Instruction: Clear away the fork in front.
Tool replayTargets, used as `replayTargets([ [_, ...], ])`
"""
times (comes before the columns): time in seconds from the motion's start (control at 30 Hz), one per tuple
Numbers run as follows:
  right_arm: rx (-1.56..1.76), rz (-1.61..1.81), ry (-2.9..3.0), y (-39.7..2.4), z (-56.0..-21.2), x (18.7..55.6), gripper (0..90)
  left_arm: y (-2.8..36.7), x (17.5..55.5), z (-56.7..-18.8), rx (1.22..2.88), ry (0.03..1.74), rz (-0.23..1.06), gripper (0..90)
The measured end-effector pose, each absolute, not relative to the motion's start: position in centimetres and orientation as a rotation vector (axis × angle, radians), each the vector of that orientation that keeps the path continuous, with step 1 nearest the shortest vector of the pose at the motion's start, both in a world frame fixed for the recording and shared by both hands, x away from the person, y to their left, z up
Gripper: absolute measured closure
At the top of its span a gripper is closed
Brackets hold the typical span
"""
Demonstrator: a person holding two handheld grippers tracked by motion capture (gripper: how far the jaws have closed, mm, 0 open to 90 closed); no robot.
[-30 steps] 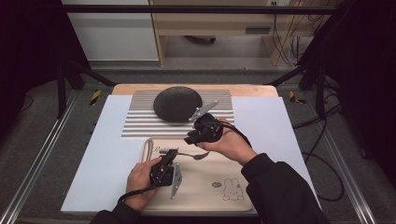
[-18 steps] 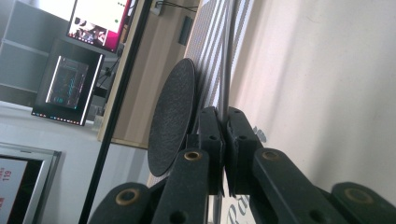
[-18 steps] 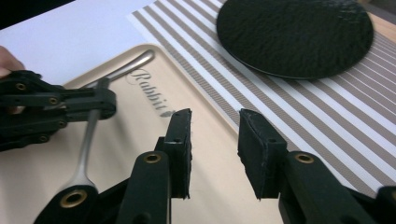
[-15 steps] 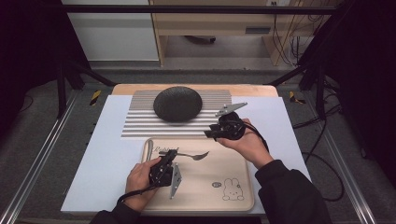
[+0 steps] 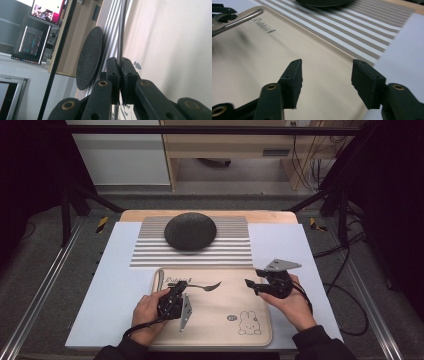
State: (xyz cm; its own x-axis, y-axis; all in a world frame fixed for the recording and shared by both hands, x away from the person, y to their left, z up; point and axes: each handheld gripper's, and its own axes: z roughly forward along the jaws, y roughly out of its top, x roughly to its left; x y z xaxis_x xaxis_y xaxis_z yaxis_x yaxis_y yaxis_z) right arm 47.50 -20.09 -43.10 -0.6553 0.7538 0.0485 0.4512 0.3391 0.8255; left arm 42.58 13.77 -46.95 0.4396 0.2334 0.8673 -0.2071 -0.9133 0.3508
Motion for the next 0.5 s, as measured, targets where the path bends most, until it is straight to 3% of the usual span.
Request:
replayTargets([
  [0.27, 1.135, 1.324, 2.113, -24.2, -44.4, 44.2, 20.3, 13.0, 42.2, -46.0, 2.343, -0.055, 1.503, 86.7],
  [0.5, 1.153, 1.370, 1.953, -25.6, -45.1, 43.2, 13.0, 11.3, 42.6, -45.9, 2.389, -0.133, 1.459, 86.7],
])
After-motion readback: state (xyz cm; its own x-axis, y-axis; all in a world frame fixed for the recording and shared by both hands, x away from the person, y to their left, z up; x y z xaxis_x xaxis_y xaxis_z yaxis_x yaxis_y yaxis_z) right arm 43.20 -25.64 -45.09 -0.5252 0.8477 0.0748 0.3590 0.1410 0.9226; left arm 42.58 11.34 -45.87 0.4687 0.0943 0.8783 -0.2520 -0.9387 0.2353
